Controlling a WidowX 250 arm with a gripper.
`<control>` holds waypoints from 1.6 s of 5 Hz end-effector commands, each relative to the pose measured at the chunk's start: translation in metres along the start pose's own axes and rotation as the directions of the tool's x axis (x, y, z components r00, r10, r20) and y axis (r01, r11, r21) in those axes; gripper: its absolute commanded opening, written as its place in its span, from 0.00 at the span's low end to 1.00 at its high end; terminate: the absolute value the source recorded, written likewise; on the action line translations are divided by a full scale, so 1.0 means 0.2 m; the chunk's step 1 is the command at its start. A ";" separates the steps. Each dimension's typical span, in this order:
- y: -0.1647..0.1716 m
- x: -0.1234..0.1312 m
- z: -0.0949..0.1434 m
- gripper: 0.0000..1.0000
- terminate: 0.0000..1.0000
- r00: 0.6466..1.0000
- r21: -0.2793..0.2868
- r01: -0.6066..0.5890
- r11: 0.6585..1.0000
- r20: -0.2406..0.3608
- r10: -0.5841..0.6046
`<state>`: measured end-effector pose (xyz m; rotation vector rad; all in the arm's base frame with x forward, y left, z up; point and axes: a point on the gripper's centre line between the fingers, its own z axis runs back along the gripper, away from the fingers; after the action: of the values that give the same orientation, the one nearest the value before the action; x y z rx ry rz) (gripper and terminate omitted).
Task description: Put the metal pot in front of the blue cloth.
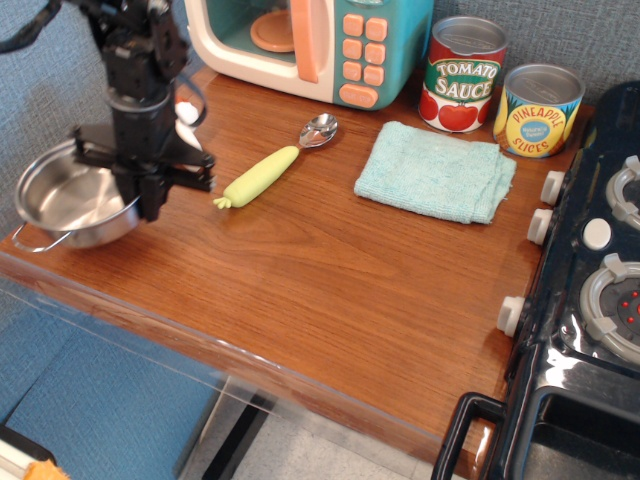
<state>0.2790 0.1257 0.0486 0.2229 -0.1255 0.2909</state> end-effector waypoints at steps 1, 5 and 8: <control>-0.45 0.05 0.16 0.00 0.00 0.953 -0.101 0.262 0.960 0.186 -0.240; -0.93 -0.09 0.23 0.00 0.00 0.948 -0.142 0.296 0.945 0.163 -0.273; -1.12 -0.24 0.10 0.00 0.00 0.964 -0.207 0.264 0.942 0.026 -0.265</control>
<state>0.3073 -0.0913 0.0080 0.0377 -0.1079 0.0089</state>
